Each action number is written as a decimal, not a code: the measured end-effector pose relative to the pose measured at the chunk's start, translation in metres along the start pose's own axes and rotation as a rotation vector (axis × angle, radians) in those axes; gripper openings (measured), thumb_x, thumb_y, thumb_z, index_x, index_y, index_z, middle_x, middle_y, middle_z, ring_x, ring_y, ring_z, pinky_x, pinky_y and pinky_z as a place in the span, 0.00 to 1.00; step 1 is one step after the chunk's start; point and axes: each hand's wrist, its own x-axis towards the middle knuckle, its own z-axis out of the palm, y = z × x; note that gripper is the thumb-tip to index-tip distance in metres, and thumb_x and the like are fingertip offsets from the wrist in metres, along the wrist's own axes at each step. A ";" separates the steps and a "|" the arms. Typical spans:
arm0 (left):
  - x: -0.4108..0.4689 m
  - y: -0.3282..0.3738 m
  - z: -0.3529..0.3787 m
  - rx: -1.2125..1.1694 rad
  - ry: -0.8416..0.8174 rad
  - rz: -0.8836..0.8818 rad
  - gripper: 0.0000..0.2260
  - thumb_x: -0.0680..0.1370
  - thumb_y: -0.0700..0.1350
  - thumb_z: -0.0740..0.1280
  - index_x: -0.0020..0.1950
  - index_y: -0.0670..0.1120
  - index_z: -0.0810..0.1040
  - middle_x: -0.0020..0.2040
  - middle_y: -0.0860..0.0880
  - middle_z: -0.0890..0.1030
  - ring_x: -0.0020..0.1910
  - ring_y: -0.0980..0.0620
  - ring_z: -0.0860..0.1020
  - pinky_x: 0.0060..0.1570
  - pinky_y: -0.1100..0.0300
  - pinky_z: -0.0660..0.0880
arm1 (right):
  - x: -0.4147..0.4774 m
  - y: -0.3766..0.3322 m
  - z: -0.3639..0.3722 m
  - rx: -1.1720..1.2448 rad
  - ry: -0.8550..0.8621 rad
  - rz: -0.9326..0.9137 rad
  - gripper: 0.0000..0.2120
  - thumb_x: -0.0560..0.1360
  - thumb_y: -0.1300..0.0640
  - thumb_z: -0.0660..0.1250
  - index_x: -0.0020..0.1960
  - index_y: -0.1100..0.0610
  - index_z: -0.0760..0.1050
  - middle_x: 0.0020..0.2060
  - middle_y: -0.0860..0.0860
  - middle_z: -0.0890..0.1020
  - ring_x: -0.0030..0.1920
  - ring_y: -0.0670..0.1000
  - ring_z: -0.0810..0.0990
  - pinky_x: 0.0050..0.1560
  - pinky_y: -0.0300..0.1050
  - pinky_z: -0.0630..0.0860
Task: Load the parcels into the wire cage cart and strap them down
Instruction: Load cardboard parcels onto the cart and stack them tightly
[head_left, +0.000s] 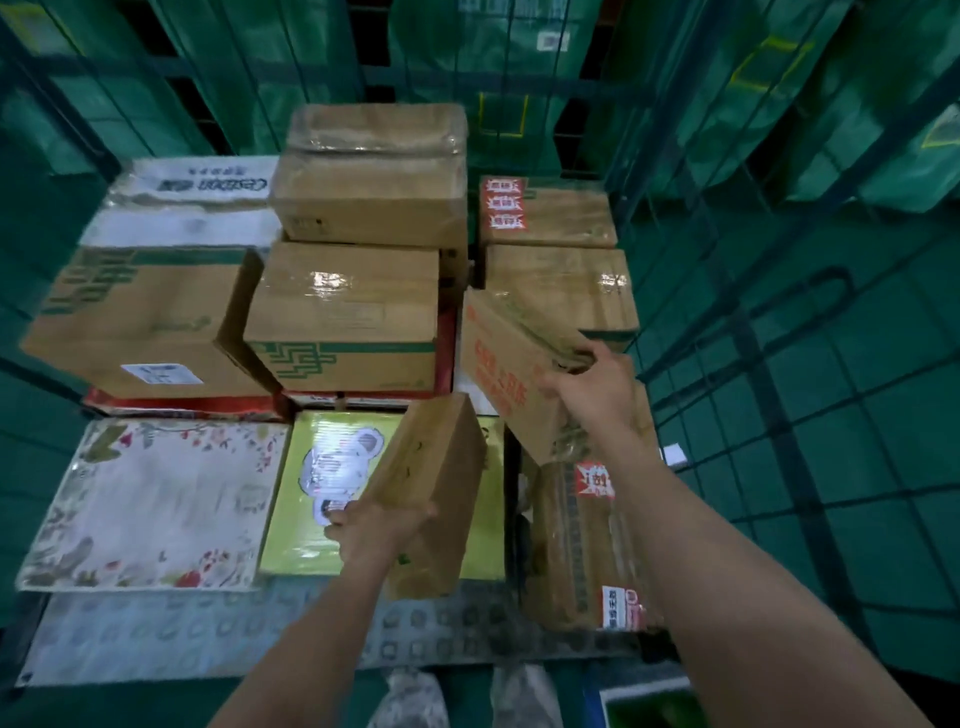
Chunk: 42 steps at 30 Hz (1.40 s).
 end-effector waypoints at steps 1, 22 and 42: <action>-0.001 0.006 0.003 -0.003 0.015 -0.009 0.51 0.66 0.69 0.68 0.74 0.35 0.55 0.73 0.38 0.59 0.72 0.39 0.56 0.67 0.51 0.58 | 0.011 0.000 -0.003 -0.015 -0.007 -0.015 0.29 0.65 0.53 0.74 0.65 0.51 0.70 0.63 0.53 0.65 0.61 0.55 0.71 0.58 0.49 0.74; 0.007 0.122 0.031 -0.145 -0.009 -0.258 0.52 0.65 0.68 0.69 0.72 0.33 0.54 0.70 0.37 0.62 0.71 0.39 0.59 0.69 0.50 0.57 | 0.155 -0.013 -0.039 -0.337 -0.348 -0.436 0.17 0.66 0.71 0.64 0.44 0.49 0.76 0.67 0.48 0.65 0.70 0.54 0.62 0.71 0.50 0.62; 0.032 0.156 0.071 -0.150 0.070 -0.276 0.48 0.69 0.63 0.69 0.72 0.31 0.53 0.71 0.36 0.60 0.71 0.39 0.56 0.69 0.51 0.54 | 0.216 0.084 -0.003 -0.773 -0.242 -0.392 0.30 0.70 0.74 0.64 0.68 0.57 0.64 0.73 0.52 0.57 0.73 0.58 0.54 0.66 0.50 0.68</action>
